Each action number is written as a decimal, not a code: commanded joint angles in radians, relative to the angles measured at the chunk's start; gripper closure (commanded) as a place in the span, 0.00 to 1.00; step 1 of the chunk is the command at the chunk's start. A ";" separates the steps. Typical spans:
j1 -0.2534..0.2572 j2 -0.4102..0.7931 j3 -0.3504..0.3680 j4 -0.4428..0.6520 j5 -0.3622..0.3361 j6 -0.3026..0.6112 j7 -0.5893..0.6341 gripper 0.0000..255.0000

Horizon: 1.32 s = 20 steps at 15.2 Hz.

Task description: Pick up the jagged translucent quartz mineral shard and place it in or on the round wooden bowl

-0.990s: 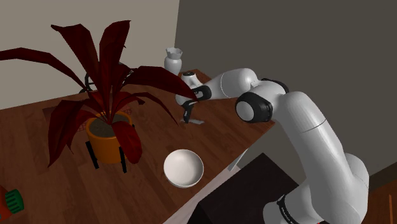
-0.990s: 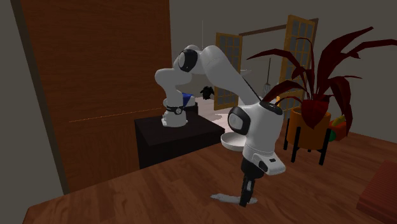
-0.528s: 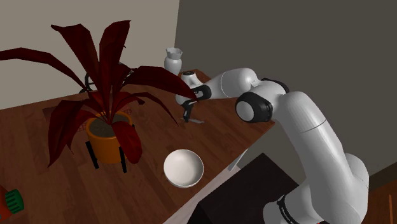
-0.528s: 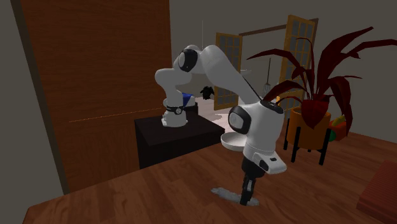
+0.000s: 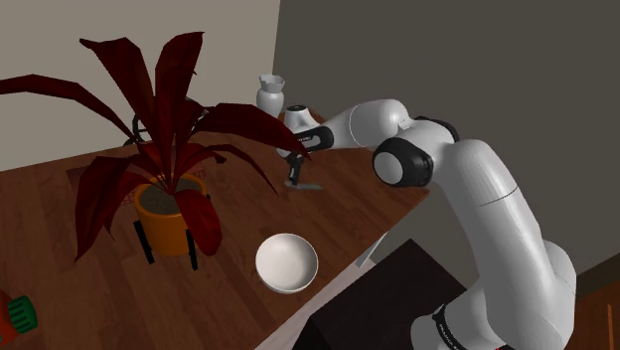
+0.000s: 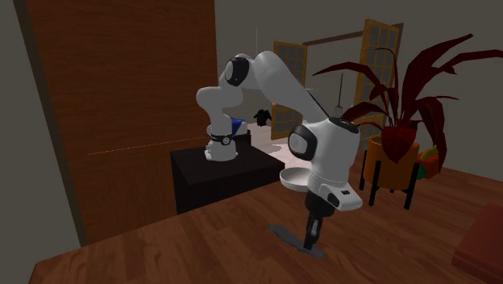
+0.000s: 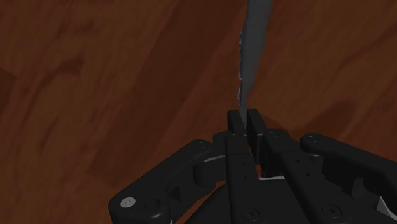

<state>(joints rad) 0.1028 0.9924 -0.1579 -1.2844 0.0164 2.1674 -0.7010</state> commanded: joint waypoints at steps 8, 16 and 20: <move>0.007 -0.086 -0.006 -0.032 -0.005 -0.059 -0.004 1.00; 0.011 -0.153 -0.012 -0.037 -0.010 -0.121 -0.008 1.00; 0.029 -0.208 -0.013 -0.097 -0.015 -0.117 0.004 1.00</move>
<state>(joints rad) 0.1236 0.8016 -0.1712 -1.3560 0.0030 2.0431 -0.7036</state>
